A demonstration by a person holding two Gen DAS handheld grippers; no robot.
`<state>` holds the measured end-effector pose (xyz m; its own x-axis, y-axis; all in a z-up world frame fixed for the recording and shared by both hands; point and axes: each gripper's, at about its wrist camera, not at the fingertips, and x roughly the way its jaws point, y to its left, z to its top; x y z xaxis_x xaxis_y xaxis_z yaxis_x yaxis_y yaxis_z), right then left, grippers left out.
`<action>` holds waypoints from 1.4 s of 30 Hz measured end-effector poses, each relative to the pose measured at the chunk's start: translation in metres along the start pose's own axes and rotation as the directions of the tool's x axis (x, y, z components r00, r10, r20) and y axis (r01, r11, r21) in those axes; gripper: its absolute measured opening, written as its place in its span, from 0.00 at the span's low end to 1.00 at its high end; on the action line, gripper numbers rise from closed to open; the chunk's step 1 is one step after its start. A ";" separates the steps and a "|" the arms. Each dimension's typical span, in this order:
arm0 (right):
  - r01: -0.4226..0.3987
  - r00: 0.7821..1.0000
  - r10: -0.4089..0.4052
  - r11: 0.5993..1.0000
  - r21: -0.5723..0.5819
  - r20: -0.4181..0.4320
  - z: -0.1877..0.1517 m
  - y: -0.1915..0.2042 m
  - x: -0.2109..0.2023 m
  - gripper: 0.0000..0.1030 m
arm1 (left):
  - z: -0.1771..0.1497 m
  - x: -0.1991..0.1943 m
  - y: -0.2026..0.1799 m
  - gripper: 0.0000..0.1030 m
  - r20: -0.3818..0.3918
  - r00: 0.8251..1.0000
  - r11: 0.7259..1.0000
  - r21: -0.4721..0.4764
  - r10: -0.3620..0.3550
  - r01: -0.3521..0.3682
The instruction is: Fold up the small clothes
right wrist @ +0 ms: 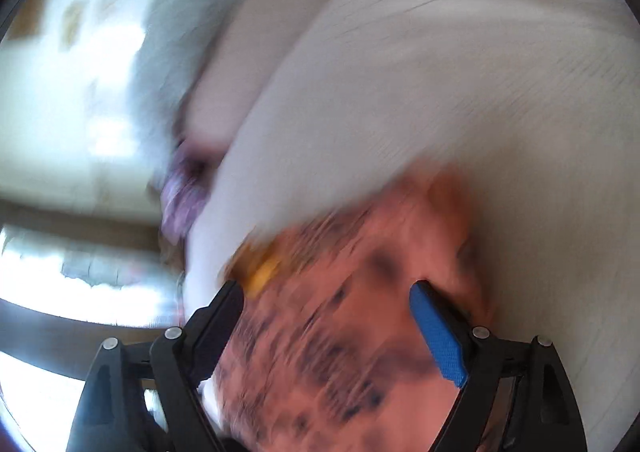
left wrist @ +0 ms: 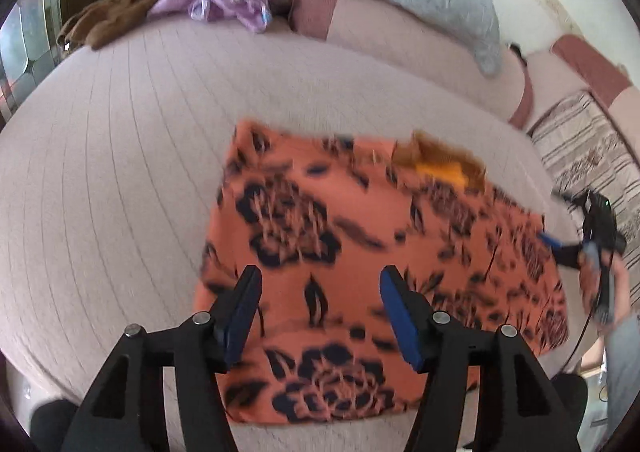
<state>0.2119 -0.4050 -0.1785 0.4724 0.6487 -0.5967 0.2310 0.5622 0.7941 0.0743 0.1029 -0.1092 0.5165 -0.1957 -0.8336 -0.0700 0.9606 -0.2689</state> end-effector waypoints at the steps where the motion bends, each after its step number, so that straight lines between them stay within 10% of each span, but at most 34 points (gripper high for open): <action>1: -0.066 0.997 0.063 0.993 0.095 0.035 0.011 -0.017 -0.003 0.85 | -0.003 0.000 0.000 0.60 -0.005 1.000 1.000 -0.003 -0.004 0.004; 3: -0.134 0.989 0.119 0.972 0.192 0.091 0.016 -0.026 -0.015 0.85 | -0.012 -0.002 0.001 0.60 -0.003 1.000 1.000 -0.019 0.005 -0.005; 7: -0.065 0.989 0.063 0.998 0.016 0.131 -0.020 0.005 -0.052 0.85 | -0.015 0.000 0.003 0.60 -0.010 1.000 0.999 -0.036 -0.004 0.004; 17: -0.070 0.997 0.065 0.991 0.115 0.050 -0.214 -0.029 -0.078 0.85 | -0.013 0.003 -0.059 0.68 0.008 0.996 0.995 0.056 -0.086 0.085; 25: -0.091 0.978 0.044 0.969 0.229 0.204 -0.194 -0.046 -0.063 0.84 | -0.016 0.006 -0.088 0.71 0.036 0.997 0.994 0.092 -0.064 0.061; 28: -0.050 0.969 -0.008 0.973 0.227 0.247 -0.184 -0.046 -0.064 0.44 | -0.018 0.023 -0.097 0.71 0.001 0.999 0.994 0.106 -0.040 0.039; 29: -0.028 0.974 -0.023 0.975 0.222 0.225 -0.181 -0.047 -0.060 0.10 | -0.018 0.027 -0.101 0.71 -0.006 0.999 0.993 0.118 -0.032 0.032; 34: 0.175 0.945 -0.167 0.985 -0.004 0.281 -0.185 0.007 -0.079 0.10 | -0.023 0.028 -0.120 0.71 0.036 0.999 0.985 0.173 -0.014 0.007; 37: 0.226 0.943 -0.217 0.974 -0.006 0.250 -0.181 0.001 -0.076 0.15 | -0.031 0.066 -0.124 0.71 -0.075 0.994 0.972 0.228 0.081 -0.062; 42: 0.139 0.978 -0.158 0.981 0.132 0.139 -0.187 -0.039 -0.086 0.40 | -0.033 0.066 -0.128 0.74 -0.039 0.995 0.956 0.282 0.093 -0.078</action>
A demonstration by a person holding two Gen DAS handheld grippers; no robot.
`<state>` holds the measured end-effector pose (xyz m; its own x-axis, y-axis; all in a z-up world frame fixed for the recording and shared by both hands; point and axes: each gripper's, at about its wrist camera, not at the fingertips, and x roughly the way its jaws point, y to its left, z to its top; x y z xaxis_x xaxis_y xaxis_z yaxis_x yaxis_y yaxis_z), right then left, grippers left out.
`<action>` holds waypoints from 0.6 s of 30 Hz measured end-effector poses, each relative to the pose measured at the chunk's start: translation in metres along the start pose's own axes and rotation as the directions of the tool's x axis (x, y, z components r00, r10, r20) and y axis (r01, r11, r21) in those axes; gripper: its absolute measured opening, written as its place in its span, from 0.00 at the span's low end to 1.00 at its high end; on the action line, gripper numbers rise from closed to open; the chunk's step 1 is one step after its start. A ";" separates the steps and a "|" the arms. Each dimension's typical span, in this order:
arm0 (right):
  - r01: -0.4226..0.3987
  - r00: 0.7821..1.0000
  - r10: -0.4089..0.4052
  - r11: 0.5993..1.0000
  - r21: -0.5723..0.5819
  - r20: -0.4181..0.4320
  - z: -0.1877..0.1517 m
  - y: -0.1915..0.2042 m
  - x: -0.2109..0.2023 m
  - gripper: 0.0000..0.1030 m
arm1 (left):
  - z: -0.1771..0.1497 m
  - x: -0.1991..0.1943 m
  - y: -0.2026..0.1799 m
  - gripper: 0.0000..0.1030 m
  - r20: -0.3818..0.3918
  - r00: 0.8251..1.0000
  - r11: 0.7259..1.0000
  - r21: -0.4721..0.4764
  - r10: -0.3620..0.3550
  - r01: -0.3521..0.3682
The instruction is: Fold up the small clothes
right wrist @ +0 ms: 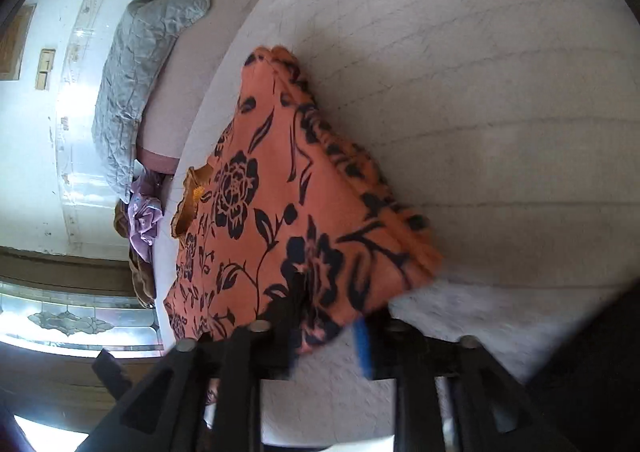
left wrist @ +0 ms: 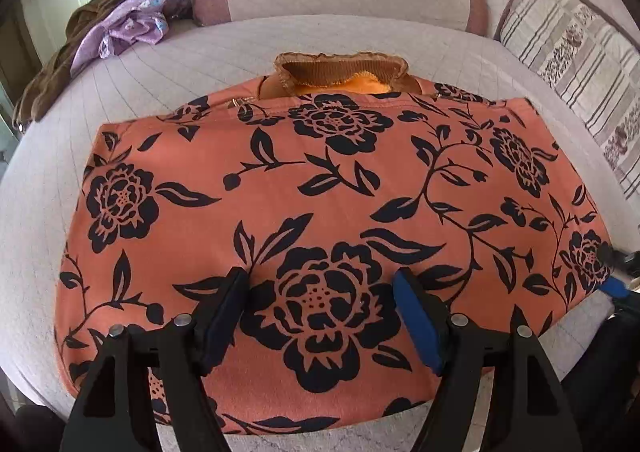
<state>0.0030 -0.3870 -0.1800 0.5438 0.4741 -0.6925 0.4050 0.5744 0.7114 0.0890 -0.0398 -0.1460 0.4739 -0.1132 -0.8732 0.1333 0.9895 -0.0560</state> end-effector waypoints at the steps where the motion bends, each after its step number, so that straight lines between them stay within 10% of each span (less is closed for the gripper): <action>1: -0.008 1.000 0.009 1.000 -0.025 0.021 0.002 0.003 -0.013 0.51 | 0.001 0.001 0.002 0.74 -0.001 1.000 1.000 -0.007 -0.007 0.007; 3: -0.014 0.998 0.017 0.998 -0.059 0.063 0.011 0.008 -0.029 0.79 | 0.002 0.001 0.003 0.75 -0.001 1.000 1.000 -0.012 -0.008 0.008; 11: 0.026 0.999 -0.036 0.964 -0.264 -0.033 0.088 0.040 0.020 0.77 | 0.003 0.004 0.003 0.80 0.007 1.000 1.000 -0.018 -0.013 0.013; 13: 0.023 0.990 -0.064 0.955 -0.297 -0.128 0.101 0.045 0.048 0.58 | 0.003 0.005 0.005 0.81 0.006 1.000 1.000 -0.019 -0.021 0.021; 14: 0.012 0.982 -0.069 0.952 -0.307 -0.175 0.103 0.046 0.061 0.21 | 0.003 0.005 0.005 0.81 0.006 1.000 1.000 -0.018 -0.024 0.024; 18: 0.068 0.984 -0.123 0.929 -0.363 -0.131 0.100 0.057 0.057 0.15 | 0.004 0.006 0.007 0.83 0.013 0.999 0.999 -0.015 -0.035 0.035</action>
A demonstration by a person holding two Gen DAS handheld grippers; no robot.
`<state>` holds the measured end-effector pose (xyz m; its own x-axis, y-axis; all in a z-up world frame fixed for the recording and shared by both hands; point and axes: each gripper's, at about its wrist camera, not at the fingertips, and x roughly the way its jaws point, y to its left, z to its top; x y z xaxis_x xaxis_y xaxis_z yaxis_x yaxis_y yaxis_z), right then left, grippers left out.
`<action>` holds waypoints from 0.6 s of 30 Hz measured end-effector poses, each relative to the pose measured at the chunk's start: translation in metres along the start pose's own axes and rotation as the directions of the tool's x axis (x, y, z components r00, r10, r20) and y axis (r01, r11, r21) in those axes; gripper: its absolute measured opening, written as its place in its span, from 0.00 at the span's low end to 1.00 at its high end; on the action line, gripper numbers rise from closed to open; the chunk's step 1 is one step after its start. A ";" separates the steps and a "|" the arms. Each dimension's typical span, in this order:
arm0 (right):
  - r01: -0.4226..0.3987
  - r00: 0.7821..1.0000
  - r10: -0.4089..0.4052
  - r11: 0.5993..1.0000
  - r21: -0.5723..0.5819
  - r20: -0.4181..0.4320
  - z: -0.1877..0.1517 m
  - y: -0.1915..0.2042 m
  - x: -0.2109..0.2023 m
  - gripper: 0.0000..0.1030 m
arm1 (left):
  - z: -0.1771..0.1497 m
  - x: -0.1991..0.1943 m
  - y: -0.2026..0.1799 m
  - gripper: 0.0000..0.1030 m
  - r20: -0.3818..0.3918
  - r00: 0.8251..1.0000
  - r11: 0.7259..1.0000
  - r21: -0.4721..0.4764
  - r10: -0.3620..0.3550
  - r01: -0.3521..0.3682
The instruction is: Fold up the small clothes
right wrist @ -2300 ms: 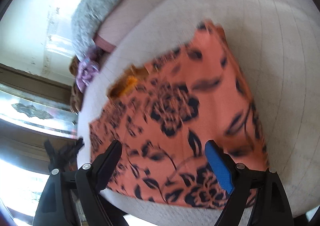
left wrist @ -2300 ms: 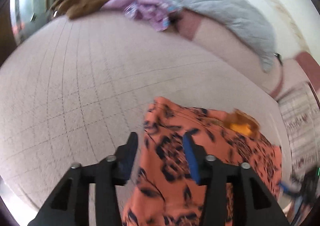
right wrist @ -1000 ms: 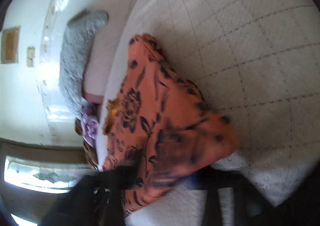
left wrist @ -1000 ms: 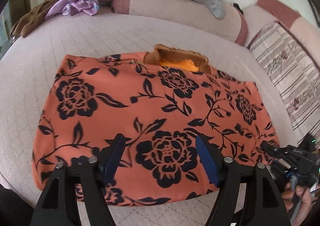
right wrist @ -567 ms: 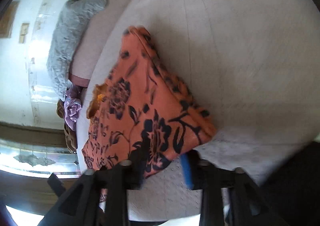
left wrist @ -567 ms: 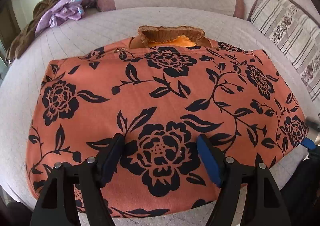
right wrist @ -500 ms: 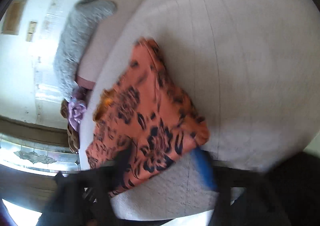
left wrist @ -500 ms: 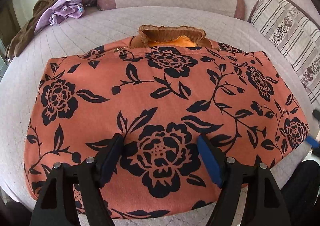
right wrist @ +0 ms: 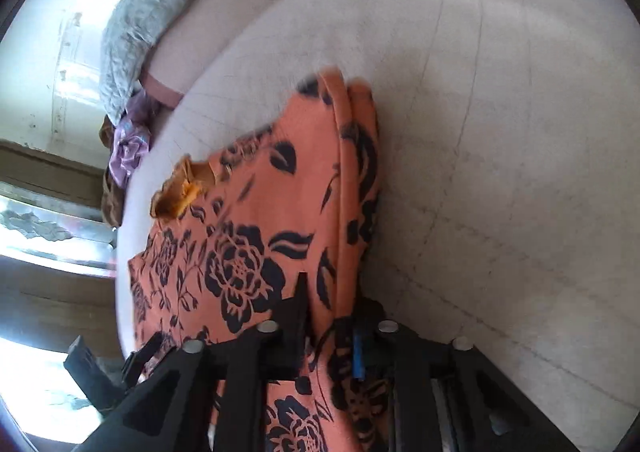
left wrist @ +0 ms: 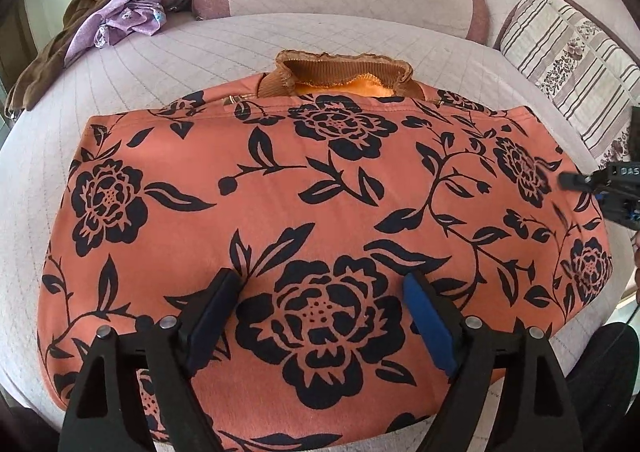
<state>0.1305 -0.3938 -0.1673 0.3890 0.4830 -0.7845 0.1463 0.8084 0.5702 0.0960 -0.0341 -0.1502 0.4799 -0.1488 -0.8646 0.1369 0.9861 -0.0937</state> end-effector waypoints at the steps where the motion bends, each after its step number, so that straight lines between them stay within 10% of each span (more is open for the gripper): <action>1: 0.039 0.997 -0.038 0.999 -0.002 0.064 -0.003 0.000 -0.013 0.14 | 0.000 0.000 0.000 0.84 0.002 1.000 1.000 0.003 0.002 -0.002; 3: 0.145 0.983 -0.145 0.989 0.005 0.109 -0.002 -0.008 -0.016 0.18 | 0.000 0.002 -0.001 0.85 0.004 1.000 1.000 0.006 0.005 -0.005; 7: 0.094 0.992 -0.100 0.993 0.072 0.082 0.003 -0.021 -0.017 0.36 | 0.001 0.003 0.000 0.86 0.004 1.000 1.000 -0.004 -0.006 0.006; 9: 0.108 0.986 -0.112 0.993 0.036 0.127 0.009 -0.010 -0.025 0.92 | 0.001 0.004 -0.001 0.87 0.011 1.000 1.000 0.004 -0.001 0.001; 13: 0.018 0.990 -0.019 1.000 0.009 0.142 0.034 0.005 -0.016 0.92 | 0.002 0.004 0.001 0.87 0.006 1.000 1.000 -0.006 -0.010 0.010; 16: 0.054 0.998 -0.054 0.998 0.010 0.027 0.056 0.006 0.023 0.72 | 0.002 0.004 0.001 0.87 0.004 1.000 1.000 -0.006 -0.012 0.012; 17: 0.088 0.996 -0.088 0.996 -0.011 0.031 0.059 0.010 0.027 0.15 | 0.002 0.004 0.002 0.87 0.004 1.000 1.000 -0.006 -0.014 0.014; 18: 0.078 0.997 -0.078 0.997 -0.013 0.018 0.062 0.017 0.029 0.13 | 0.002 0.004 0.003 0.87 0.005 1.000 1.000 -0.010 -0.019 0.020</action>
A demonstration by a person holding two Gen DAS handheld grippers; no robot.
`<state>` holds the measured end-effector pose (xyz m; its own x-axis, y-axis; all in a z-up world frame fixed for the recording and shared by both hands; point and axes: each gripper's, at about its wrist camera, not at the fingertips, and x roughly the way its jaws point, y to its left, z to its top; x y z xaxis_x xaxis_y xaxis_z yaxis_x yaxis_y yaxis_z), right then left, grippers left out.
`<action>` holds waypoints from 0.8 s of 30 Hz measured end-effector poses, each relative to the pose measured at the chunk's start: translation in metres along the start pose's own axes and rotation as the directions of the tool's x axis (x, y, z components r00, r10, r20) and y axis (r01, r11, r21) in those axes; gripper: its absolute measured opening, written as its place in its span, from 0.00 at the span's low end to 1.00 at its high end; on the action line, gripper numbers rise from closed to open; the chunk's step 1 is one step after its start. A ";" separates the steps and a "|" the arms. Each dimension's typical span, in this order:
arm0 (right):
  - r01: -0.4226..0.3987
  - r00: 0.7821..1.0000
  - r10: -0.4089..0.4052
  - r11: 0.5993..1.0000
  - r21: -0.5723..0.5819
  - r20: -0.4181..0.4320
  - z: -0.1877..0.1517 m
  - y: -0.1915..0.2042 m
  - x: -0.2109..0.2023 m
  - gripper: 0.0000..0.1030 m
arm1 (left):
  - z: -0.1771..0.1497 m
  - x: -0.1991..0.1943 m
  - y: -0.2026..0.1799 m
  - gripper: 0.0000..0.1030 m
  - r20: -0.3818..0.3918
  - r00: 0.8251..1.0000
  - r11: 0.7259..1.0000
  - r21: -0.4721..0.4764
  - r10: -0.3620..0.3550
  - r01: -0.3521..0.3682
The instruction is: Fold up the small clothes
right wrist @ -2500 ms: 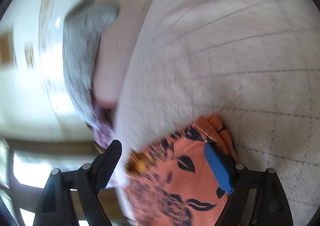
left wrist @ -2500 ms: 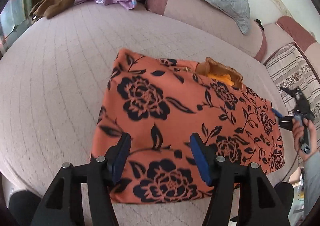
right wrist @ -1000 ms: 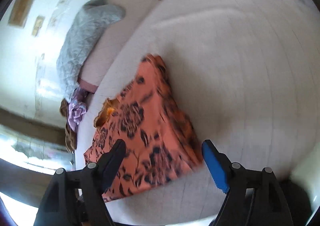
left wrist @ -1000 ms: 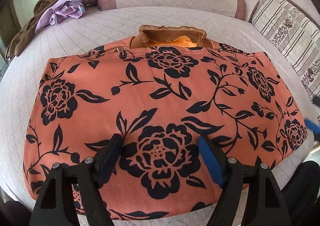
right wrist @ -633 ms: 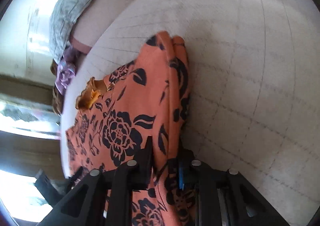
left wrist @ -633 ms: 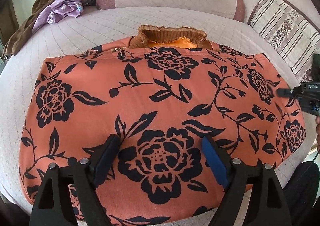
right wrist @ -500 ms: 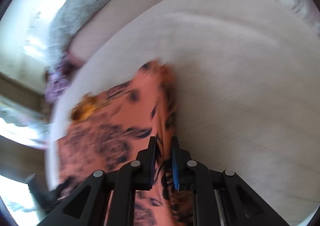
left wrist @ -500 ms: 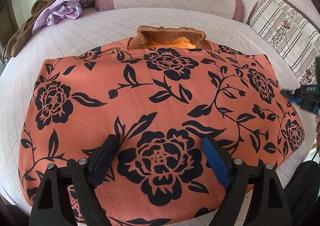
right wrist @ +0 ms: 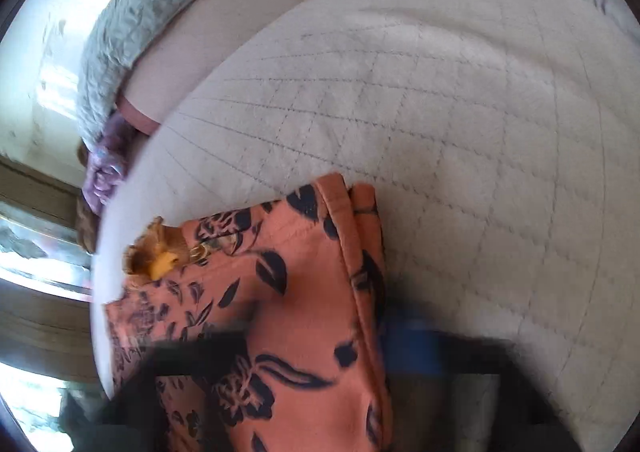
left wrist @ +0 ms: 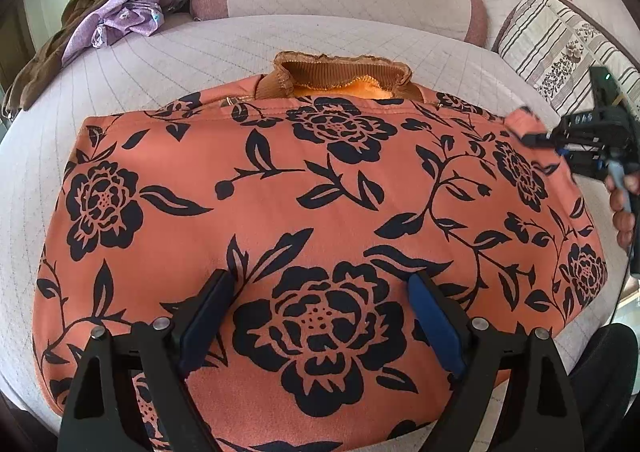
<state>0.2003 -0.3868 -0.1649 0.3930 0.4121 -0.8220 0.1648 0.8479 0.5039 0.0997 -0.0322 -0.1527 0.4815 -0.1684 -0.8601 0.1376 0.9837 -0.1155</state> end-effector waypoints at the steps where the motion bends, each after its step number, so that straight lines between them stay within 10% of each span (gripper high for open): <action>1: 0.008 1.000 -0.008 1.000 -0.005 0.022 0.001 0.005 -0.006 0.13 | 0.000 0.000 0.000 0.87 0.002 1.000 1.000 -0.002 0.000 0.000; 4: 0.092 0.995 -0.092 0.996 0.007 0.024 0.001 0.004 -0.004 0.22 | -0.001 0.001 -0.002 0.88 0.003 1.000 1.000 0.000 0.012 -0.012; 8: 0.149 0.985 -0.154 0.986 0.070 0.077 -0.009 -0.003 -0.025 0.73 | 0.000 0.000 0.000 0.88 -0.005 1.000 1.000 -0.001 -0.004 0.004; 11: 0.131 0.975 -0.133 0.991 0.019 0.176 -0.024 0.013 -0.064 0.73 | 0.000 0.001 -0.001 0.88 -0.002 1.000 1.000 -0.004 0.005 -0.005; 17: -0.165 0.972 0.156 0.986 0.035 0.174 -0.108 0.035 -0.104 0.76 | 0.000 0.001 -0.001 0.88 -0.001 1.000 1.000 -0.011 0.003 -0.003; 24: -0.321 0.947 0.301 0.863 0.391 0.112 -0.191 -0.021 -0.043 0.79 | 0.000 0.001 0.002 0.88 -0.012 1.000 1.000 -0.007 -0.012 0.012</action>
<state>0.0070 -0.3587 -0.1912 0.5232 0.6082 -0.5970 0.3702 0.4688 0.8020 0.1008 -0.0306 -0.1540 0.4693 -0.1798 -0.8645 0.1374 0.9820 -0.1297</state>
